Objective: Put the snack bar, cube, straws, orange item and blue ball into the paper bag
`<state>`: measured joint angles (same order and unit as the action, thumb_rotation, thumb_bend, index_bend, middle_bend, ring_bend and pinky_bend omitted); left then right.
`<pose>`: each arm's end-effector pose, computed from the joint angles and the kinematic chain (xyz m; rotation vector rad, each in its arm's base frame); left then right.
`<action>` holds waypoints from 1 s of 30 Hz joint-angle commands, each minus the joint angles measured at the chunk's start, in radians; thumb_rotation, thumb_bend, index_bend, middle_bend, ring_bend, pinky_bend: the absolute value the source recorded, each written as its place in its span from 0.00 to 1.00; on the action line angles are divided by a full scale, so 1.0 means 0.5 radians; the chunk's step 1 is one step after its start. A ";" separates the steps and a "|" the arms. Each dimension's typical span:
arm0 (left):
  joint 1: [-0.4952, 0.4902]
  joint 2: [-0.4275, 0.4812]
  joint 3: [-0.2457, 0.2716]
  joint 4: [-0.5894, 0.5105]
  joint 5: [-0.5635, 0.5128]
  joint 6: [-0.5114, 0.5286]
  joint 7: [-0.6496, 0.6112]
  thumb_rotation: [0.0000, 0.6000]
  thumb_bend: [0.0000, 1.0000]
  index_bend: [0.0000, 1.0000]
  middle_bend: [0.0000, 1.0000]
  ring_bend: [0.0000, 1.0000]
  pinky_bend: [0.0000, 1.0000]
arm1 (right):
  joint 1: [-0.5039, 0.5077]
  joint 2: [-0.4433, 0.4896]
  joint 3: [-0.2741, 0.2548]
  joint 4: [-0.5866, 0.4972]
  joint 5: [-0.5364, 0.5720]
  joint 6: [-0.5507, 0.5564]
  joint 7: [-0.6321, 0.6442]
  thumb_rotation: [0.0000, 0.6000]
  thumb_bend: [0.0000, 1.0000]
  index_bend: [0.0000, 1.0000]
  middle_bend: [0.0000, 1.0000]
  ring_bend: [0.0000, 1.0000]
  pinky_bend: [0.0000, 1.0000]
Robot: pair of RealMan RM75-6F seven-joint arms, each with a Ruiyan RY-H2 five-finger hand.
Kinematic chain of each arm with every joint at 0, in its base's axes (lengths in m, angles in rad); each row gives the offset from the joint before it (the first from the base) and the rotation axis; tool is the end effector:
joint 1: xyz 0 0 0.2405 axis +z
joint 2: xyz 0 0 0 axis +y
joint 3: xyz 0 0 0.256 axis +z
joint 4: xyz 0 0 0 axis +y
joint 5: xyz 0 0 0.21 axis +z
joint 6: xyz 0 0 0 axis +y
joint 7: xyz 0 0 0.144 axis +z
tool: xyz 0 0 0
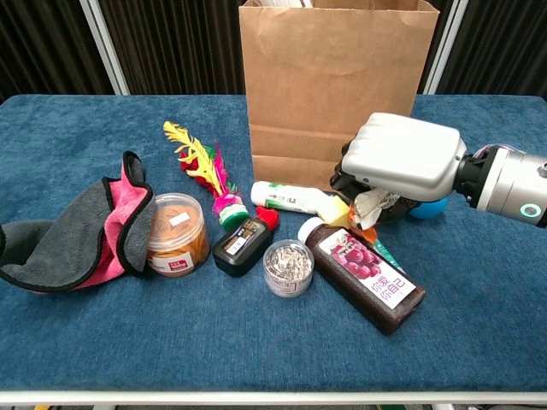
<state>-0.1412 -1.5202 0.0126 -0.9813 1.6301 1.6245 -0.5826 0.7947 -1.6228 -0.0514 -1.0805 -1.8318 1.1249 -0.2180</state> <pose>-0.3462 0.1920 0.0843 -1.3939 -1.0546 -1.3271 -0.1584 -0.3216 -0.0395 2.3015 -0.0404 0.9521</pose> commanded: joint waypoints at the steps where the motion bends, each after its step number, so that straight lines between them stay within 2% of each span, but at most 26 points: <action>1: -0.003 0.003 -0.001 -0.010 0.003 0.001 0.000 1.00 0.24 0.24 0.23 0.15 0.24 | -0.007 0.054 0.012 -0.090 -0.046 0.101 -0.023 1.00 0.22 0.71 0.63 0.53 0.63; 7: -0.009 0.002 -0.001 -0.035 0.013 0.008 0.011 1.00 0.24 0.24 0.23 0.15 0.24 | 0.004 0.238 0.088 -0.431 -0.138 0.287 -0.166 1.00 0.23 0.71 0.63 0.53 0.63; 11: -0.013 0.012 -0.001 -0.059 0.020 0.012 0.023 1.00 0.24 0.24 0.23 0.15 0.24 | 0.009 0.387 0.142 -0.742 -0.226 0.392 -0.285 1.00 0.23 0.71 0.63 0.53 0.63; 17: -0.018 0.014 -0.006 -0.084 0.030 0.030 0.042 1.00 0.24 0.24 0.23 0.15 0.24 | -0.001 0.522 0.239 -1.093 -0.372 0.559 -0.403 1.00 0.23 0.71 0.63 0.53 0.63; 23: -0.018 0.018 -0.003 -0.092 0.036 0.036 0.045 1.00 0.24 0.24 0.23 0.15 0.24 | 0.007 0.592 0.452 -1.242 -0.333 0.670 -0.442 1.00 0.23 0.71 0.63 0.53 0.63; 26: -0.023 0.019 -0.005 -0.095 0.041 0.038 0.048 1.00 0.24 0.24 0.23 0.15 0.24 | 0.044 0.605 0.580 -1.249 -0.212 0.653 -0.378 1.00 0.24 0.71 0.63 0.53 0.63; 30: -0.028 0.023 -0.011 -0.101 0.037 0.037 0.050 1.00 0.24 0.24 0.23 0.15 0.24 | 0.105 0.550 0.736 -1.153 0.018 0.577 -0.322 1.00 0.24 0.71 0.63 0.53 0.63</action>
<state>-0.1550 -1.5089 0.0074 -1.0317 1.6488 1.6429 -0.5578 0.8240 -1.3326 0.2744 -1.6855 -1.8918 1.4359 -0.4011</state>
